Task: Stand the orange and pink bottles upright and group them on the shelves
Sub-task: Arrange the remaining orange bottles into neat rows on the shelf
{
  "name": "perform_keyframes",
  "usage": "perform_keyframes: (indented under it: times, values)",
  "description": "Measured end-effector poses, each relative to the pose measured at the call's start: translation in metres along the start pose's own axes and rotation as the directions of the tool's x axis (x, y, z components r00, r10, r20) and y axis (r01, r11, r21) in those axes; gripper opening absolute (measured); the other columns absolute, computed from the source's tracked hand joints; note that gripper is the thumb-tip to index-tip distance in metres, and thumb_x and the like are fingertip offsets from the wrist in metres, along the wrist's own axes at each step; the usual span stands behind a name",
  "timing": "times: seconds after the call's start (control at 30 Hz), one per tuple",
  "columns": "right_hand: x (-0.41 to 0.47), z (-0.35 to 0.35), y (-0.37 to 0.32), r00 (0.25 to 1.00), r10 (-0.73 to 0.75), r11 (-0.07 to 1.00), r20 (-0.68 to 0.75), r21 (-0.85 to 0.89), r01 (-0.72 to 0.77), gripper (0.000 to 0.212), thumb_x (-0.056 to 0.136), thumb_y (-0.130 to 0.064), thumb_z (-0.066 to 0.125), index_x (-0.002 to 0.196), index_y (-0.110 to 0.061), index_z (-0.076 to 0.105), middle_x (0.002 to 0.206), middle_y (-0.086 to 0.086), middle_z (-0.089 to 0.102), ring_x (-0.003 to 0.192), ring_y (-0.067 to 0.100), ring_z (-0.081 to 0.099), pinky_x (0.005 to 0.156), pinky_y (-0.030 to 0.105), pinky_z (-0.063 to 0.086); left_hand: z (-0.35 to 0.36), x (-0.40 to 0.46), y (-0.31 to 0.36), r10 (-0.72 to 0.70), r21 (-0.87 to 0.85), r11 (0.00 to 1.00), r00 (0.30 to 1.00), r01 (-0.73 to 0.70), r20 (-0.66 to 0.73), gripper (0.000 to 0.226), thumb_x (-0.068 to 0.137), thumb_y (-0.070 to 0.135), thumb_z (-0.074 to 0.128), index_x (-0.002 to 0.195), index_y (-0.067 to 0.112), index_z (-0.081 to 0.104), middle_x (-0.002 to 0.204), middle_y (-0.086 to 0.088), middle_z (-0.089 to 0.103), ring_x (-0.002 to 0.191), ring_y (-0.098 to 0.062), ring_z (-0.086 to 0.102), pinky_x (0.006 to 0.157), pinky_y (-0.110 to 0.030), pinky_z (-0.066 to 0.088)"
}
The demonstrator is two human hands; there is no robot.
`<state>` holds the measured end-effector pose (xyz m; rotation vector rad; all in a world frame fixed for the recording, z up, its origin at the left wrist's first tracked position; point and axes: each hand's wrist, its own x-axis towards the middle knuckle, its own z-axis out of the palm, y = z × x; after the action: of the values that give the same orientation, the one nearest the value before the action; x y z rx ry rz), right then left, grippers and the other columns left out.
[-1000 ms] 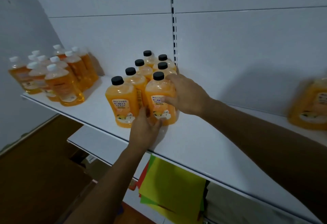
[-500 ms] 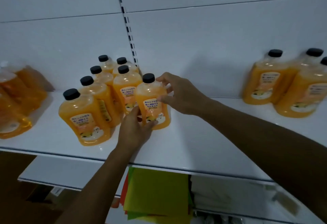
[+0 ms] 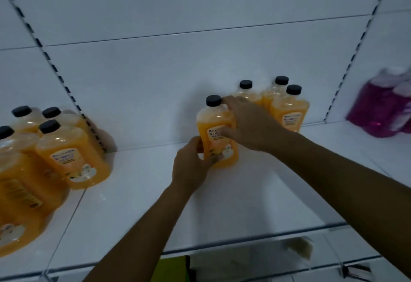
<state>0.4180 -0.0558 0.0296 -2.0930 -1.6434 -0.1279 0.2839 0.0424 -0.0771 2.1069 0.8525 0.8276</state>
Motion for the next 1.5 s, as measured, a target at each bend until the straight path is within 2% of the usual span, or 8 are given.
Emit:
perform_keyframes:
  times: [0.2, 0.47, 0.6, 0.77, 0.9, 1.07, 1.2, 1.5]
  values:
    - [-0.003, -0.020, 0.035, 0.997, 0.059, 0.955, -0.053, -0.288, -0.071, 0.063, 0.081, -0.046, 0.068, 0.130, -0.015, 0.043, 0.128, 0.005, 0.050, 0.115, 0.026, 0.051, 0.087, 0.036, 0.043, 0.050, 0.022, 0.021, 0.006, -0.016, 1.000, 0.999, -0.005, 0.054, 0.050, 0.071, 0.040, 0.081, 0.115, 0.026, 0.061, 0.103, 0.012, 0.069, 0.093, -0.008, 0.065, 0.083, -0.029, 0.053]
    - [0.001, -0.019, 0.047, 0.996, 0.029, 0.954, -0.080, -0.296, -0.051, 0.068, 0.081, -0.035, 0.072, 0.134, -0.021, 0.032, 0.118, 0.007, 0.053, 0.110, 0.028, 0.053, 0.077, 0.037, 0.047, 0.059, 0.034, 0.028, -0.009, 0.015, 1.000, 0.997, 0.008, 0.075, 0.055, 0.072, 0.042, 0.080, 0.120, 0.024, 0.059, 0.110, 0.009, 0.068, 0.094, -0.007, 0.062, 0.076, -0.014, 0.045]
    - [0.002, -0.018, 0.050, 0.997, 0.021, 0.949, -0.074, -0.311, -0.043, 0.065, 0.081, -0.034, 0.071, 0.132, -0.020, 0.033, 0.119, 0.007, 0.053, 0.109, 0.027, 0.053, 0.077, 0.036, 0.046, 0.061, 0.032, 0.030, -0.023, 0.035, 0.999, 0.997, 0.020, 0.072, 0.057, 0.074, 0.044, 0.079, 0.122, 0.022, 0.057, 0.114, 0.006, 0.067, 0.099, -0.012, 0.064, 0.083, -0.024, 0.049]
    - [0.001, -0.015, 0.046, 0.994, -0.015, 0.937, -0.106, -0.350, -0.023, 0.069, 0.079, -0.041, 0.071, 0.133, -0.014, 0.037, 0.132, 0.011, 0.045, 0.118, 0.031, 0.047, 0.094, 0.040, 0.041, 0.054, 0.026, 0.024, -0.028, 0.115, 0.993, 0.994, 0.016, 0.105, 0.063, 0.080, 0.041, 0.074, 0.135, 0.019, 0.050, 0.126, 0.002, 0.062, 0.114, -0.016, 0.059, 0.098, -0.037, 0.049]
    - [0.008, 0.001, 0.020, 0.965, -0.141, 0.912, -0.222, -0.408, 0.040, 0.071, 0.078, -0.048, 0.068, 0.133, -0.008, 0.045, 0.142, 0.021, 0.041, 0.134, 0.038, 0.036, 0.106, 0.048, 0.035, 0.020, 0.005, 0.005, -0.116, 0.190, 0.976, 0.993, 0.107, 0.036, 0.071, 0.080, 0.047, 0.072, 0.140, 0.021, 0.044, 0.131, 0.004, 0.059, 0.117, -0.013, 0.057, 0.098, -0.027, 0.045]
    - [0.027, 0.044, -0.061, 0.947, -0.272, 0.944, -0.170, -0.240, 0.228, 0.061, 0.083, -0.041, 0.067, 0.131, -0.008, 0.049, 0.139, 0.020, 0.046, 0.130, 0.037, 0.042, 0.104, 0.046, 0.038, -0.058, -0.042, -0.030, -0.212, 0.247, 0.938, 0.967, 0.242, -0.142, 0.055, 0.082, 0.054, 0.066, 0.128, 0.024, 0.056, 0.123, 0.008, 0.063, 0.106, -0.008, 0.059, 0.088, -0.019, 0.045]
    - [0.038, 0.085, -0.135, 0.915, -0.403, 0.915, -0.033, -0.008, 0.403, 0.057, 0.084, -0.038, 0.065, 0.130, -0.009, 0.049, 0.130, 0.013, 0.053, 0.116, 0.033, 0.053, 0.093, 0.043, 0.046, -0.129, -0.088, -0.059, -0.232, 0.253, 0.915, 0.924, 0.313, -0.305, 0.030, 0.085, 0.044, 0.067, 0.103, 0.021, 0.068, 0.100, 0.007, 0.070, 0.090, -0.008, 0.064, 0.082, -0.031, 0.054]
    - [0.043, 0.137, -0.275, 0.849, -0.523, 0.803, 0.070, 0.374, 0.464, 0.056, 0.086, -0.041, 0.066, 0.133, -0.022, 0.043, 0.127, 0.001, 0.054, 0.115, 0.022, 0.055, 0.092, 0.045, 0.050, -0.231, -0.167, -0.111, -0.282, 0.191, 0.854, 0.738, 0.485, -0.613, 0.017, 0.087, 0.042, 0.064, 0.084, 0.026, 0.064, 0.082, 0.013, 0.067, 0.076, -0.006, 0.063, 0.066, -0.026, 0.052]
